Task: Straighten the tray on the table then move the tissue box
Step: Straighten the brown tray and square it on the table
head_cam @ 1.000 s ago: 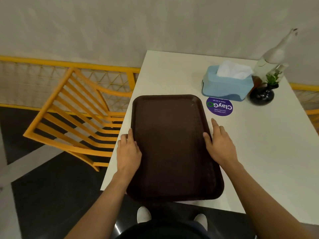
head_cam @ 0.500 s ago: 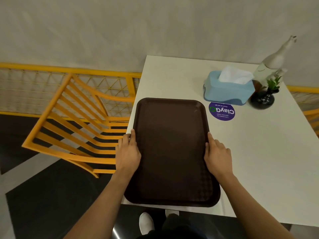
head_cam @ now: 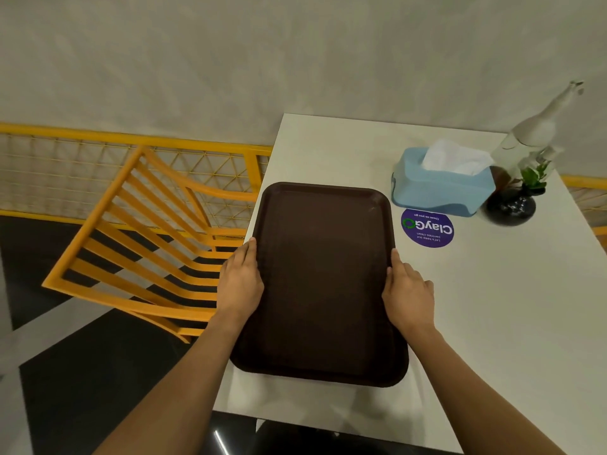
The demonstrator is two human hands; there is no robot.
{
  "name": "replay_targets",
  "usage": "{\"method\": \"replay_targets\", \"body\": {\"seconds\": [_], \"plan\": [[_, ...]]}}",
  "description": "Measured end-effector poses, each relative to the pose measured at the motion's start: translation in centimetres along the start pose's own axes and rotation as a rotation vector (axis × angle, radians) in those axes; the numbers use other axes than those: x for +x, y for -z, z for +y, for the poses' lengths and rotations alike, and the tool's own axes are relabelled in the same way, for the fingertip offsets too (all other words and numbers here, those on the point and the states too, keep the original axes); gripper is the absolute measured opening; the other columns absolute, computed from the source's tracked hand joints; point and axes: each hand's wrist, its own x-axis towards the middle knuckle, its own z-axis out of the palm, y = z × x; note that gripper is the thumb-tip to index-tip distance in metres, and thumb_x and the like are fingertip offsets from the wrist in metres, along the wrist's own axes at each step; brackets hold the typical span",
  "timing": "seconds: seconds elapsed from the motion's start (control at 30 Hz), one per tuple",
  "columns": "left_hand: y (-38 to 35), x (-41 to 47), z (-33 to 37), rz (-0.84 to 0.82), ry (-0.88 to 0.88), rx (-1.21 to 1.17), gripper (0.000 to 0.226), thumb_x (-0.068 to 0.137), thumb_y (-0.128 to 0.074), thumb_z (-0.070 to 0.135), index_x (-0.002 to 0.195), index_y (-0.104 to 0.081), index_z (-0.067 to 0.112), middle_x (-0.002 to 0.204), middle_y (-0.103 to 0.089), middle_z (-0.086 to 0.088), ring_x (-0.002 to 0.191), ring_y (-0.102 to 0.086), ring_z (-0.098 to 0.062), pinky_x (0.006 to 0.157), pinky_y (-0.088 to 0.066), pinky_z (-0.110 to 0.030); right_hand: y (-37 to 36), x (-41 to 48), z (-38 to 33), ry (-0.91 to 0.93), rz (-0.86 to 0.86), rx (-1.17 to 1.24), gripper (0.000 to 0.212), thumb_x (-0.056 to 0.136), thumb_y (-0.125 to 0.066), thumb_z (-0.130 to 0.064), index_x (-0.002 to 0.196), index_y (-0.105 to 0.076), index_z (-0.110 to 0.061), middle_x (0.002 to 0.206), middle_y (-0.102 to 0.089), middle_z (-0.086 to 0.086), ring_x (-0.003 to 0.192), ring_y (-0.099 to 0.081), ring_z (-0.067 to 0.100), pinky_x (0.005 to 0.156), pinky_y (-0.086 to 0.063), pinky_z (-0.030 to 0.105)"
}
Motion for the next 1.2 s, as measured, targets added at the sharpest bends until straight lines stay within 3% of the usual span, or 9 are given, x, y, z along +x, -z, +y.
{"method": "replay_targets", "body": {"seconds": [0.33, 0.7, 1.2], "plan": [[0.4, 4.7, -0.5, -0.027, -0.012, -0.066, 0.054, 0.105, -0.040, 0.016, 0.157, -0.032, 0.009, 0.155, -0.045, -0.012, 0.142, -0.043, -0.028, 0.116, -0.038, -0.044, 0.2, 3.3, -2.1, -0.015, 0.001, -0.047, 0.052, 0.108, -0.032, -0.034, 0.157, -0.031, -0.017, 0.125, -0.067, 0.010, 0.110, -0.065, 0.030, 0.100, -0.045, 0.050], [-1.0, 6.8, -0.4, -0.126, -0.054, -0.059, 0.062, 0.106, -0.030, 0.027, 0.163, -0.008, 0.015, 0.170, -0.017, -0.005, 0.157, -0.013, -0.028, 0.126, -0.018, -0.047, 0.3, 5.0, -1.6, -0.075, 0.015, -0.060, 0.051, 0.108, -0.031, -0.033, 0.156, -0.033, -0.018, 0.112, -0.070, 0.012, 0.098, -0.067, 0.031, 0.095, -0.046, 0.050], [-0.6, 2.7, -1.2, -0.106, -0.019, -0.091, 0.061, 0.107, -0.032, 0.024, 0.163, -0.009, 0.016, 0.169, -0.019, -0.003, 0.157, -0.010, -0.026, 0.126, -0.019, -0.046, 0.2, 1.3, -1.0, -0.064, 0.013, -0.039, 0.052, 0.108, -0.028, -0.036, 0.157, -0.032, -0.022, 0.109, -0.072, 0.011, 0.097, -0.067, 0.031, 0.094, -0.046, 0.048]]}}
